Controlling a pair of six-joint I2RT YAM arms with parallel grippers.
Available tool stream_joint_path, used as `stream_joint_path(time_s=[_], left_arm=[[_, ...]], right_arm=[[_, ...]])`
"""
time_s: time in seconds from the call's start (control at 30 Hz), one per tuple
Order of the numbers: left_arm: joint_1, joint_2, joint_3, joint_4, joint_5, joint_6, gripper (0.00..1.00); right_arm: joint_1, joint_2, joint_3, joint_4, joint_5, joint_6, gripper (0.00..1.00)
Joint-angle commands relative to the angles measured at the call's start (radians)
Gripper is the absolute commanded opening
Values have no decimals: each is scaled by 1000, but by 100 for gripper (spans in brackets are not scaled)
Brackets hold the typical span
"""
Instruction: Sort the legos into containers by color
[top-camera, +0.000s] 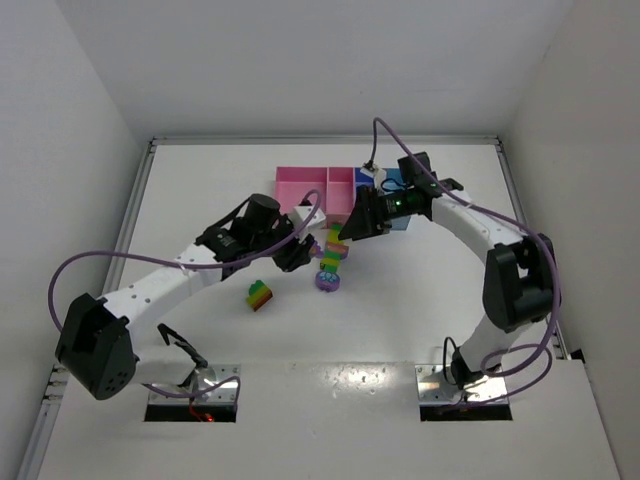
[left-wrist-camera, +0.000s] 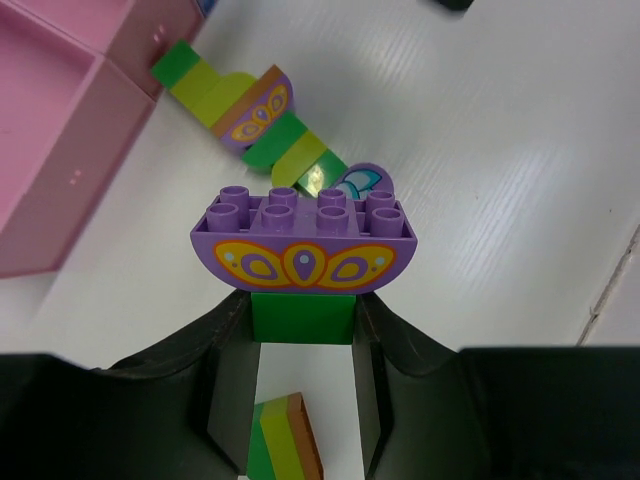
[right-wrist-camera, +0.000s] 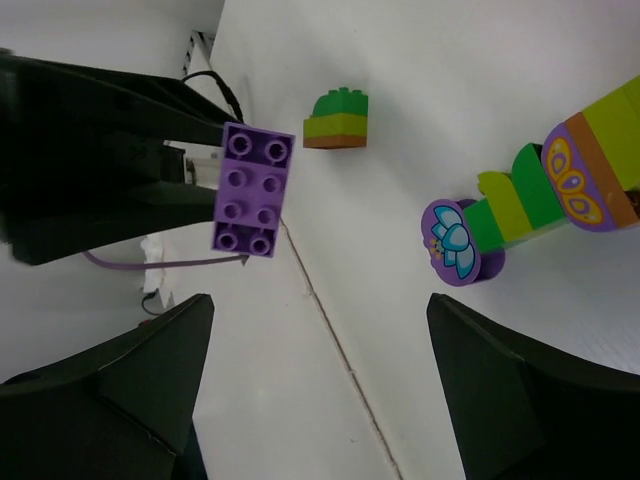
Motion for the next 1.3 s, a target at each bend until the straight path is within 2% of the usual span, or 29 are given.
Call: stream_joint_path(time_s=[0.0,0.37,0.83,0.93,0.97,1.03,1.07,1.2,1.27], left_arm=[[-10,7,61,38,27,-15,0],[-20,47,92,67,27,-24,0],[-20,65,113,95,7,-4,0],[-29,74,124,95,7,-4,0],[-29,74,124,95,7,-4,0],[-29,74,124,95,7,-4,0],[-29,74,124,95,-2,-4,0],[-29,74,101,104,-34,5,0],[-29,62,83,104,-43,5,0]], right_arm=[[22,29,50,56,-17,43,87],[109,134,170,131,-36,125,84],[149,180,159,140,-36,125,82],[149,190,159,163,-47,135,72],[149,199,159,172,-59,151,59],[149,199,159,195,-90,174,44],[149,208,159,213,-101,183,29],[140,199,150,237,-133,206,1],[128,178,150,250,-142,217,0]])
